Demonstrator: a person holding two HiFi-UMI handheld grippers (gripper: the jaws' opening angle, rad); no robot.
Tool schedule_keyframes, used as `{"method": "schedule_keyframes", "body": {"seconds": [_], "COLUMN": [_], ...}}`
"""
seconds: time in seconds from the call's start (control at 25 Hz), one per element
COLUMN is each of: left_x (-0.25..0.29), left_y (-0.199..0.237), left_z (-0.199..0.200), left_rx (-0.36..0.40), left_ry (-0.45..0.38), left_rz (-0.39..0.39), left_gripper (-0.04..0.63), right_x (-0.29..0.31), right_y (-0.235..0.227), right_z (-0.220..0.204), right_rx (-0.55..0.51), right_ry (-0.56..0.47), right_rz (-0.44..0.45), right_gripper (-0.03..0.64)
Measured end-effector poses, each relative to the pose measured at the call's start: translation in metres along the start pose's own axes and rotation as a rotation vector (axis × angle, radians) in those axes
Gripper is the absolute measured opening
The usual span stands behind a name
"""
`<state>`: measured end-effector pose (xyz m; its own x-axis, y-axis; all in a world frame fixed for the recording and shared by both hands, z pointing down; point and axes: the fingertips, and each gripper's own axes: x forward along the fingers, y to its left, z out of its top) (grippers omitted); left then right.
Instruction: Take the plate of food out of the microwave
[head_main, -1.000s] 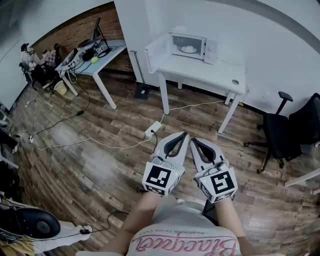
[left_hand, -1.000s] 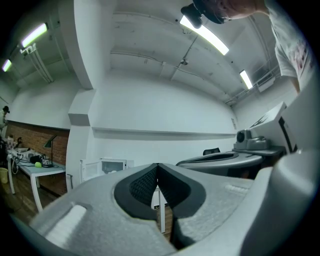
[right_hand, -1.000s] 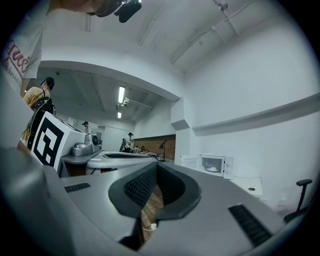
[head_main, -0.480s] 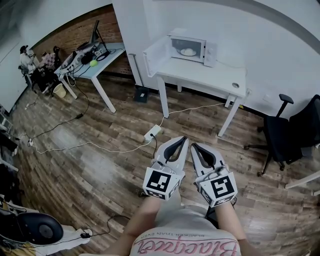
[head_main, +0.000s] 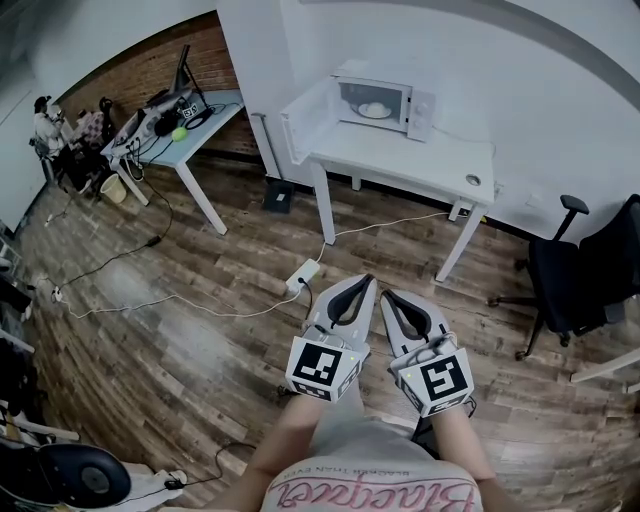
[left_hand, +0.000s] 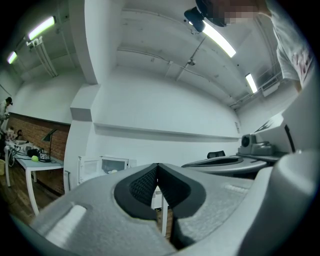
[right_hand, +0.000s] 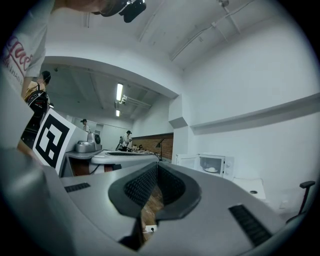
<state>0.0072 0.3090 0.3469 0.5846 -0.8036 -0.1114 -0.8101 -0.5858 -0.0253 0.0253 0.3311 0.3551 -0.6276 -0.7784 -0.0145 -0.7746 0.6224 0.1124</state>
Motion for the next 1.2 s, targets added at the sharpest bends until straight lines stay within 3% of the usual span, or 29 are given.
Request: {"method": "schedule_keyframes", "body": {"seconds": [1.2], "left_x": [0.163], "left_y": [0.151], "left_z": [-0.026], "left_rx": [-0.057], "left_ry": [0.02], "left_rz": [-0.077], "left_gripper": [0.006], "right_x": [0.186], "right_y": [-0.114], "right_z": [-0.019], "right_rx": [0.012], "right_ry": [0.074], "right_rz": [-0.091], "right_gripper": [0.012]}}
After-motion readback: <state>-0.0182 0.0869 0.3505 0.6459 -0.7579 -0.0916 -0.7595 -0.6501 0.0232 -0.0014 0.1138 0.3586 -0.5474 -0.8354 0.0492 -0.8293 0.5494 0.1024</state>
